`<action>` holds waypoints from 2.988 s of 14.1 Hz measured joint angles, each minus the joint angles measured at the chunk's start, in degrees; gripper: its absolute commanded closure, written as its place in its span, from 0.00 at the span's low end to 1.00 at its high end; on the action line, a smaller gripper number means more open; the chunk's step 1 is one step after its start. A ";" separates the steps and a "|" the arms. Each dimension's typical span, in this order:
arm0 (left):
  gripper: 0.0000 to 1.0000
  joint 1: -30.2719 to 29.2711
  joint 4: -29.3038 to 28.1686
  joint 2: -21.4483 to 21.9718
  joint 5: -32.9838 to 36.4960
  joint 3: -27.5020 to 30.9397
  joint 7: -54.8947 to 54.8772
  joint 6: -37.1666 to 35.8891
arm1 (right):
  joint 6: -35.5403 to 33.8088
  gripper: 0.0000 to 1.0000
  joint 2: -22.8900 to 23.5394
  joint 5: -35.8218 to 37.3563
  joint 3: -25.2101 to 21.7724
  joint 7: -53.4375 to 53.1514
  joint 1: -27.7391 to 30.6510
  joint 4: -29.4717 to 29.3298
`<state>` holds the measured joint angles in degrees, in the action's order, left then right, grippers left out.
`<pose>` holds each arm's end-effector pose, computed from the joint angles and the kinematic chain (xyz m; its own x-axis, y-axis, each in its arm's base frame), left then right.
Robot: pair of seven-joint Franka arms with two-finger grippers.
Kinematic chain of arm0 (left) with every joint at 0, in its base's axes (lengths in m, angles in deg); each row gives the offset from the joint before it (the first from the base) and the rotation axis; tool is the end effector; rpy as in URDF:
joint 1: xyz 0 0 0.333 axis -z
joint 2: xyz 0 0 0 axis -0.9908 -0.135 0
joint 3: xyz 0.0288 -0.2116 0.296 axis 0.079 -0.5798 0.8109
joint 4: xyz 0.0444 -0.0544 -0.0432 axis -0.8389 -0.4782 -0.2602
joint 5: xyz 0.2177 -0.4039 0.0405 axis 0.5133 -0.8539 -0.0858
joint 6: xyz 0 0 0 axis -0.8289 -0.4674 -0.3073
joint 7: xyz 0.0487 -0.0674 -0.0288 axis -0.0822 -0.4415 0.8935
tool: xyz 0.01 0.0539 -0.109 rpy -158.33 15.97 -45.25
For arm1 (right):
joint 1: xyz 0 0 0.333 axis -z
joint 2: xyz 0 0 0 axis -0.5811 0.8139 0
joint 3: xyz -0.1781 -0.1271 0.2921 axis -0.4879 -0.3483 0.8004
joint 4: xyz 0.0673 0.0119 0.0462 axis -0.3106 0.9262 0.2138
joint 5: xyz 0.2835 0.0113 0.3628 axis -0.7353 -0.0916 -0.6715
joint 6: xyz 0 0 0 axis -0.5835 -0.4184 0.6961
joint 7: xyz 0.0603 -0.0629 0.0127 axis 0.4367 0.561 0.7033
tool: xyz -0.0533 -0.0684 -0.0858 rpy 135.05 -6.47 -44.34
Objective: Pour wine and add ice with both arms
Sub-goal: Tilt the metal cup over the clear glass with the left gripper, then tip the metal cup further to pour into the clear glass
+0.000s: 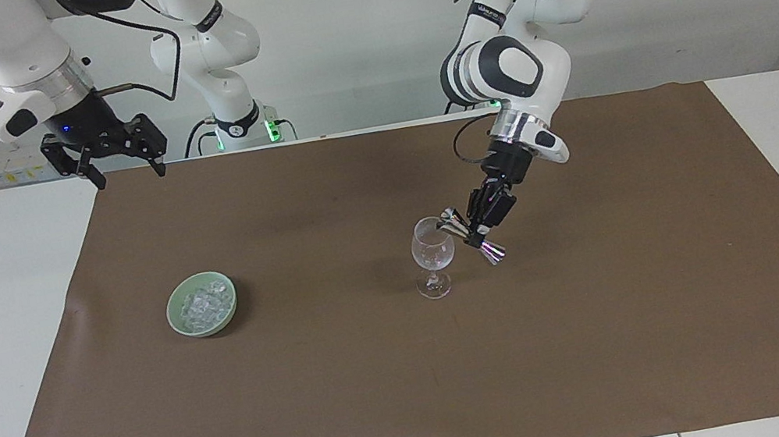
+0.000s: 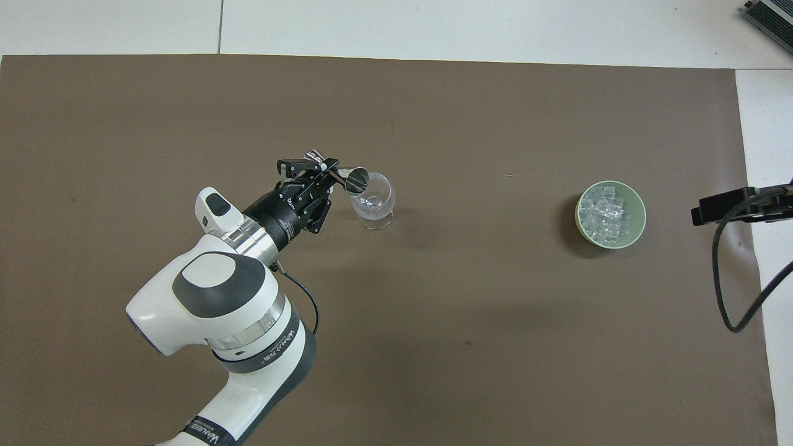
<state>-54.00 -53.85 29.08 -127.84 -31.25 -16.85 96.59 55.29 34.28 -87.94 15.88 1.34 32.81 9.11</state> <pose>0.5684 -0.3015 0.4036 0.3748 0.8014 -0.4662 0.6435 0.1372 0.7531 0.6029 -0.0227 0.6758 0.9995 0.0301 -0.0066 0.0299 -0.9992 -0.0259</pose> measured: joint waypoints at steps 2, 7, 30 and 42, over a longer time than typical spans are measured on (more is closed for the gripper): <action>1.00 0.00 0.28 0.00 0.30 0.00 -0.54 0.58 | 0.00 0.00 0.00 0.00 0.00 0.00 0.00 0.00; 1.00 0.01 1.75 0.00 1.34 -0.30 -0.93 2.88 | 0.00 0.00 0.00 0.00 0.00 0.00 0.00 0.00; 1.00 0.28 4.52 -1.64 6.84 -2.61 -1.05 7.75 | 0.00 0.00 0.00 0.00 0.00 0.00 0.00 0.00; 1.00 0.81 4.58 -1.87 7.61 -2.61 -5.24 8.82 | 0.00 0.00 0.00 0.00 0.00 0.00 0.00 0.00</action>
<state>-53.19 -49.27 27.21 -120.23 -33.86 -22.09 105.41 55.29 34.28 -87.94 15.88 1.34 32.81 9.11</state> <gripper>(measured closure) 0.784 0.000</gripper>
